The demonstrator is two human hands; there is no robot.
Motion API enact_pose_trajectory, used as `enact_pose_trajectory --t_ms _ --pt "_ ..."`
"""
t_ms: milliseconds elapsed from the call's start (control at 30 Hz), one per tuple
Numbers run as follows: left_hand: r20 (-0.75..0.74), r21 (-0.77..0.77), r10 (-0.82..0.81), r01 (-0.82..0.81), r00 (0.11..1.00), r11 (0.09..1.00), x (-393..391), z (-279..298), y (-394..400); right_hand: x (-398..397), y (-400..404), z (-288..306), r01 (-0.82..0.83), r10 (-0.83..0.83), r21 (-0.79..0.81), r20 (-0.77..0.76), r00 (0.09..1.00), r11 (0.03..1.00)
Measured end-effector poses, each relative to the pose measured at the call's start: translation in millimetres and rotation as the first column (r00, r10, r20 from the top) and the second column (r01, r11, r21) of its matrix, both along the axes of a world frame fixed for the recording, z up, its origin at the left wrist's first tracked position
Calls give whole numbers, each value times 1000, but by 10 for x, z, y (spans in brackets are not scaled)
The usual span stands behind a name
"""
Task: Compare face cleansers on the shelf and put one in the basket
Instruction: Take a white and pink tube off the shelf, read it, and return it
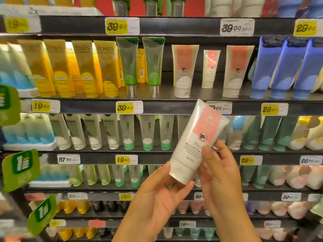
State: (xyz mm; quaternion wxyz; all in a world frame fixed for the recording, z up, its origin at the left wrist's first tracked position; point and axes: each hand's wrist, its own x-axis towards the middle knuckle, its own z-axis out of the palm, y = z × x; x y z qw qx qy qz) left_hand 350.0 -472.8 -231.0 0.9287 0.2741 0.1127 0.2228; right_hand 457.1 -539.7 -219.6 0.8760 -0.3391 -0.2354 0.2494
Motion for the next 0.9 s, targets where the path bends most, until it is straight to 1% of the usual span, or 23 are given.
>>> enact_pose_trajectory --t_ms 200,333,467,533,633,733,833,900 --pt "26 15 -111 110 994 994 -143 -6 50 -130 49 -18 4 -8 -79 -42 999 997" --pt "38 -24 -122 123 992 992 -203 -1 69 -198 61 1 -10 7 -48 -61 998 999" --pt "79 -96 -192 199 978 975 -239 27 64 -228 54 -3 -110 115 42 -123 986 993" --pt "105 -127 -212 225 971 966 -238 31 54 -242 52 -8 -134 140 52 -132 981 990" --pt "101 -131 -180 192 979 973 -217 23 38 -249 53 -12 -122 129 55 -138 982 991" --pt "87 -84 -132 140 987 987 -196 38 21 -225 36 -8 -105 108 37 -101 989 994" --pt "77 -53 -76 81 994 995 -177 38 -11 -177 0 -14 -100 99 -50 -24 995 994" --pt "61 -14 -38 39 997 999 -157 30 -37 -152 -27 -16 -124 128 -108 33 991 986"
